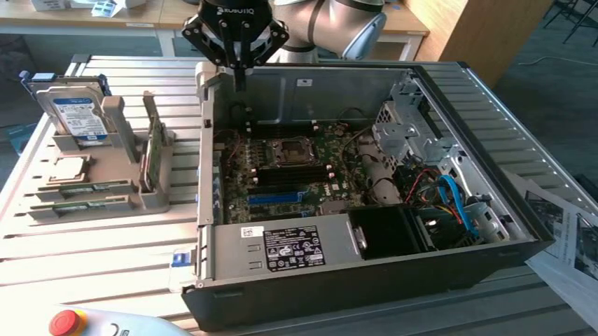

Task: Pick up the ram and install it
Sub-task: 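Reach for the ram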

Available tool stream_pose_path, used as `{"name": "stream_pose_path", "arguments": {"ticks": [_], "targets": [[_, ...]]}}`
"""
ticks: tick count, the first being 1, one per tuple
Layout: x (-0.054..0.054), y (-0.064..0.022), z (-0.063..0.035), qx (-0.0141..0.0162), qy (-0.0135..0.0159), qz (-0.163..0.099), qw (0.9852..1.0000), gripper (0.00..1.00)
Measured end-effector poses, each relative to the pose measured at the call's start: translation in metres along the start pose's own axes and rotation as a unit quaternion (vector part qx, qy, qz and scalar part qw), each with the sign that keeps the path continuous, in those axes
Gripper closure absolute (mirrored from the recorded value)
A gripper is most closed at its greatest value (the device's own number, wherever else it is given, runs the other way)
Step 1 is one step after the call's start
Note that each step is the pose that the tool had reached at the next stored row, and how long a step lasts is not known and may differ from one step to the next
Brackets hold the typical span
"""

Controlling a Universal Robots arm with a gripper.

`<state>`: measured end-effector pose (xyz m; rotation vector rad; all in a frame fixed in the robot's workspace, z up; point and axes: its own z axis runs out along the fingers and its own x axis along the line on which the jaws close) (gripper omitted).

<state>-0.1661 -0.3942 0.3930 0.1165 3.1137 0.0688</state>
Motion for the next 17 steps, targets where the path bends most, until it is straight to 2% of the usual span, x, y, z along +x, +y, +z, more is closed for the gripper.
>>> {"name": "stream_pose_path", "arguments": {"ticks": [11,13,17], "targets": [[0.026,-0.0011,-0.0006,-0.0001,-0.0003,0.000,1.0000,0.89],[0.034,-0.0015,-0.0008,-0.0001,-0.0004,0.000,1.0000,0.89],[0.044,-0.0021,-0.0011,-0.0001,-0.0007,0.000,1.0000,0.89]]}}
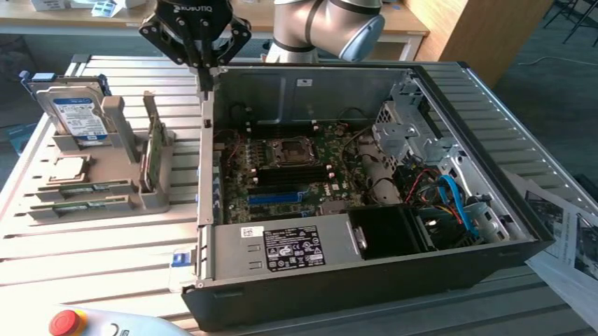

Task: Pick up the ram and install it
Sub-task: 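Reach for the ram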

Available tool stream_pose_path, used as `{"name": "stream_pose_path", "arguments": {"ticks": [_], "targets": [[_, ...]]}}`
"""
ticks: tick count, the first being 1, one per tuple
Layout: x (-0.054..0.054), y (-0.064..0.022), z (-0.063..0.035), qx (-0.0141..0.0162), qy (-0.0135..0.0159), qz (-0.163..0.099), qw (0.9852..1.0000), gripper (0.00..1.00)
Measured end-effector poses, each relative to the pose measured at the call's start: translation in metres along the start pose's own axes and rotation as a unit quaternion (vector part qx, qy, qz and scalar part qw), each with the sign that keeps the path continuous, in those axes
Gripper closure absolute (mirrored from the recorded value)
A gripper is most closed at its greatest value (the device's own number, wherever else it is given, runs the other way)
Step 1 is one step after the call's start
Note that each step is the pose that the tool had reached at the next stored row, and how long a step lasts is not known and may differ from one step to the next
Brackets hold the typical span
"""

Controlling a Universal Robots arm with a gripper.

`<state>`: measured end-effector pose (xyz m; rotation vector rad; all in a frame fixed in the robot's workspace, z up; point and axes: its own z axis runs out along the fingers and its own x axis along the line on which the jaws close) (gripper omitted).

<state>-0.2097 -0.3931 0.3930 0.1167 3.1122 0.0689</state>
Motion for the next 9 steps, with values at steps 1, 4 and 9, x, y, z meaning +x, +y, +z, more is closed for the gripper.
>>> {"name": "stream_pose_path", "arguments": {"ticks": [1,4,9], "targets": [[0.002,-0.0001,-0.0001,0.0000,0.0000,0.000,1.0000,0.89],[0.008,-0.0006,-0.0002,0.0000,-0.0001,0.000,1.0000,0.89],[0.019,-0.0013,-0.0005,-0.0001,-0.0003,0.000,1.0000,0.89]]}}
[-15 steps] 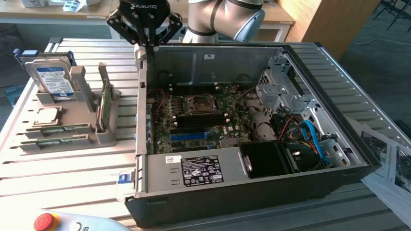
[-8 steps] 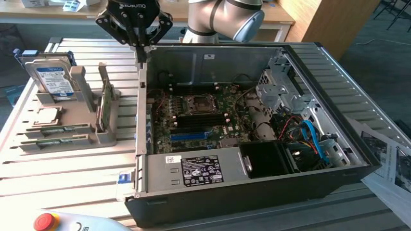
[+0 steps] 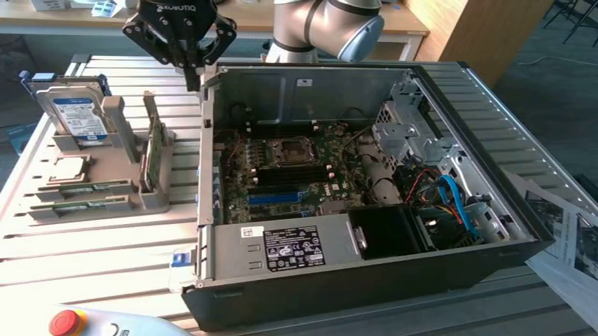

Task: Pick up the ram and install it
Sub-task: 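Reach for the ram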

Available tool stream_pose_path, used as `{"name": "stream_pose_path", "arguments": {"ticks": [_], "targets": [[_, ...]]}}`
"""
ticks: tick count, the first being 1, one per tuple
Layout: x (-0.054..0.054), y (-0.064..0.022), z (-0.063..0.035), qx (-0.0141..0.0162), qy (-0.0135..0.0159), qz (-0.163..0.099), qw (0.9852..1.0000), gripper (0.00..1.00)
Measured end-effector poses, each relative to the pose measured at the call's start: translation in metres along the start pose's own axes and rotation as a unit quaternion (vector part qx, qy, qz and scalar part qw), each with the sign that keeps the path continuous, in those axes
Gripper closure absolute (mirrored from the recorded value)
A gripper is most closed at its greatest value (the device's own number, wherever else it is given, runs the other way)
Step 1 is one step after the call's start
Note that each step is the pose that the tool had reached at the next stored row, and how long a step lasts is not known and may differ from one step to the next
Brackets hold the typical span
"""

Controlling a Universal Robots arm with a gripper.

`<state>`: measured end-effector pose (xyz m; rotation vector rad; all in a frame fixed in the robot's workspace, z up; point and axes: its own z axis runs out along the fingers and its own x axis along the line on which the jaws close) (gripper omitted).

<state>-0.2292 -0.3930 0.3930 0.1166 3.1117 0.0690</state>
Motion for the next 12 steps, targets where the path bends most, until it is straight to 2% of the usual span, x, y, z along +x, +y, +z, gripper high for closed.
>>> {"name": "stream_pose_path", "arguments": {"ticks": [12], "targets": [[0.030,-0.0019,-0.0009,0.0000,-0.0002,0.000,1.0000,0.89]]}}
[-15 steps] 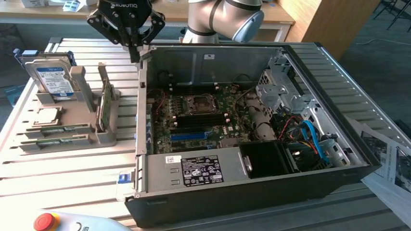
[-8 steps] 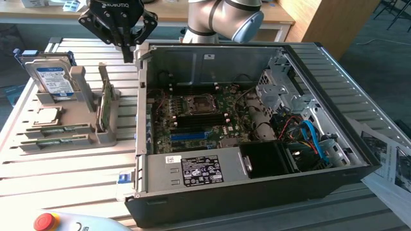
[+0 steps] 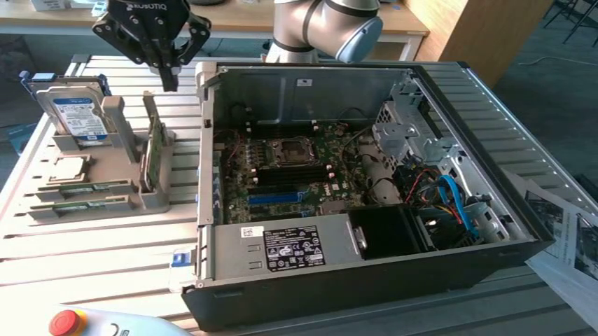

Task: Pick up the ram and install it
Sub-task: 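Reach for the ram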

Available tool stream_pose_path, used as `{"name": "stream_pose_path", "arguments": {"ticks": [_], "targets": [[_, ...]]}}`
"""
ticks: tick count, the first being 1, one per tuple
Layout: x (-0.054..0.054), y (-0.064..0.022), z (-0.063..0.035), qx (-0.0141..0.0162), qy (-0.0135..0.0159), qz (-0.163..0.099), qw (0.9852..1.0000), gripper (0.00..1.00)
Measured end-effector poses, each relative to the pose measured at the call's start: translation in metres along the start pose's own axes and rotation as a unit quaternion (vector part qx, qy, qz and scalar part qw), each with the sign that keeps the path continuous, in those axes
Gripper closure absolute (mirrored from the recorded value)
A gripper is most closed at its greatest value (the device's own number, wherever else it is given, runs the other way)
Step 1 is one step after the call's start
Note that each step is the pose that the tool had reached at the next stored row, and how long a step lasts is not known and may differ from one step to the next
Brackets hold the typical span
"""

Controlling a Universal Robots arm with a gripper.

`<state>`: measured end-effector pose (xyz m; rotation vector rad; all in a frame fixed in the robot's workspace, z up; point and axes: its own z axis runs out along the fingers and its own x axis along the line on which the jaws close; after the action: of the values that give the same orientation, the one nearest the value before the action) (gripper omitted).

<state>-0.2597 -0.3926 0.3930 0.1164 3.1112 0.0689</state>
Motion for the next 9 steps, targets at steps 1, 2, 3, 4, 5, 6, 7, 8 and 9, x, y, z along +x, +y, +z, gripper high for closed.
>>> {"name": "stream_pose_path", "arguments": {"ticks": [1,2,3,4,5,6,7,8,9], "targets": [[0.003,-0.0002,-0.0001,0.0000,0.0000,0.000,1.0000,0.89],[0.005,-0.0004,-0.0001,0.0000,0.0000,0.000,1.0000,0.89],[0.008,-0.0005,-0.0002,0.0000,0.0000,0.000,1.0000,0.89],[0.010,-0.0007,-0.0003,0.0000,0.0000,0.000,1.0000,0.89],[0.013,-0.0009,-0.0003,0.0000,-0.0001,0.000,1.0000,0.89],[0.016,-0.0011,-0.0004,-0.0001,-0.0001,0.000,1.0000,0.89],[0.018,-0.0013,-0.0005,-0.0001,-0.0001,0.000,1.0000,0.89],[0.021,-0.0015,-0.0006,0.0000,-0.0001,0.000,1.0000,0.89],[0.024,-0.0017,-0.0007,0.0000,-0.0001,0.000,1.0000,0.89]]}}
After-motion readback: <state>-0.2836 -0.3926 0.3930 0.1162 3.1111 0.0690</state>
